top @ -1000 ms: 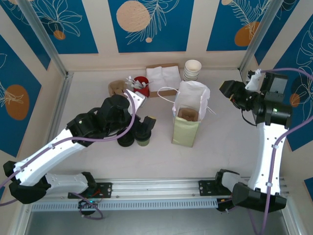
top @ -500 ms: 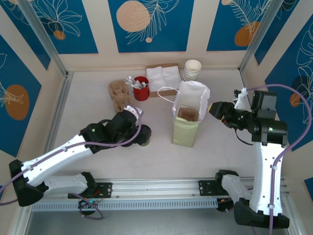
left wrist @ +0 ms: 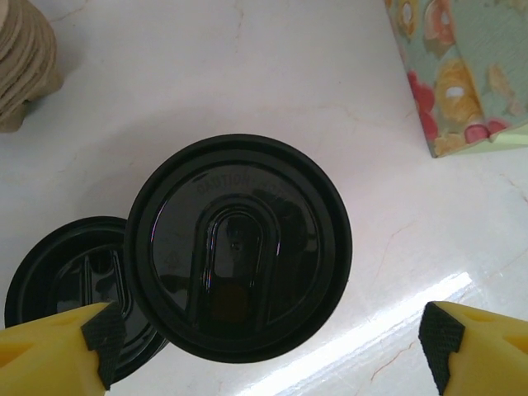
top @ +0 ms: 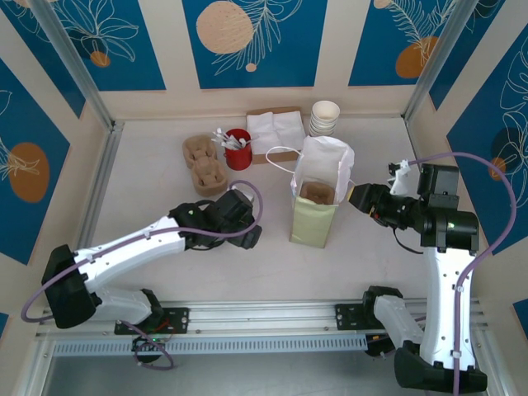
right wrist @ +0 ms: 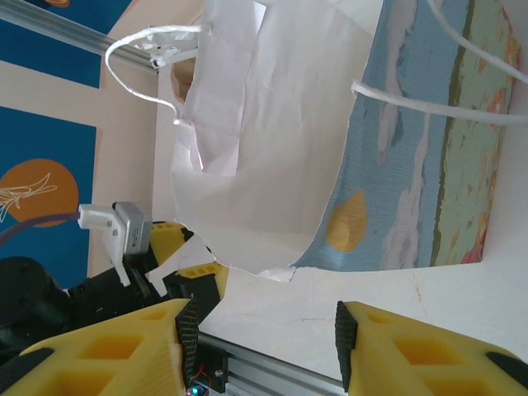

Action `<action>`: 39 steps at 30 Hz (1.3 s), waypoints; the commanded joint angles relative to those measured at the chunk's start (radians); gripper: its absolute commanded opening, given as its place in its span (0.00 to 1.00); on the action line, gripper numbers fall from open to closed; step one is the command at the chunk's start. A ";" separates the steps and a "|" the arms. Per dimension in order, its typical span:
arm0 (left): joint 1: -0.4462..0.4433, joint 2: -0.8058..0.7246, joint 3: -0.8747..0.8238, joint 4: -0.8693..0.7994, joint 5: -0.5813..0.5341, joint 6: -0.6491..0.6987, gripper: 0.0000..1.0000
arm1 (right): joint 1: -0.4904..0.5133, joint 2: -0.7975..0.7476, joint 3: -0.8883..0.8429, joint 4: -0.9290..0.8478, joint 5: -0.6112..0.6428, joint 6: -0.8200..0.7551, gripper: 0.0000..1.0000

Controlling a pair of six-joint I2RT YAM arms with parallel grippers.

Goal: Pack the takeout coffee

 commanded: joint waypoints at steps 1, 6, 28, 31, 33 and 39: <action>0.020 0.025 0.045 -0.042 -0.010 -0.026 0.91 | 0.004 -0.003 -0.009 -0.018 -0.038 -0.024 0.49; 0.035 0.055 0.061 -0.048 0.019 -0.024 0.90 | 0.004 0.003 -0.017 -0.009 -0.041 -0.026 0.49; 0.081 0.126 0.098 -0.057 0.092 0.004 0.82 | 0.005 0.008 -0.042 0.005 -0.046 -0.037 0.49; 0.083 0.135 0.105 -0.064 0.092 0.004 0.81 | 0.004 0.012 -0.044 0.006 -0.046 -0.038 0.50; 0.084 0.145 0.114 -0.077 0.090 0.004 0.81 | 0.005 0.012 -0.044 0.007 -0.046 -0.038 0.50; 0.088 0.166 0.128 -0.091 0.108 0.004 0.81 | 0.005 0.017 -0.046 0.011 -0.049 -0.038 0.50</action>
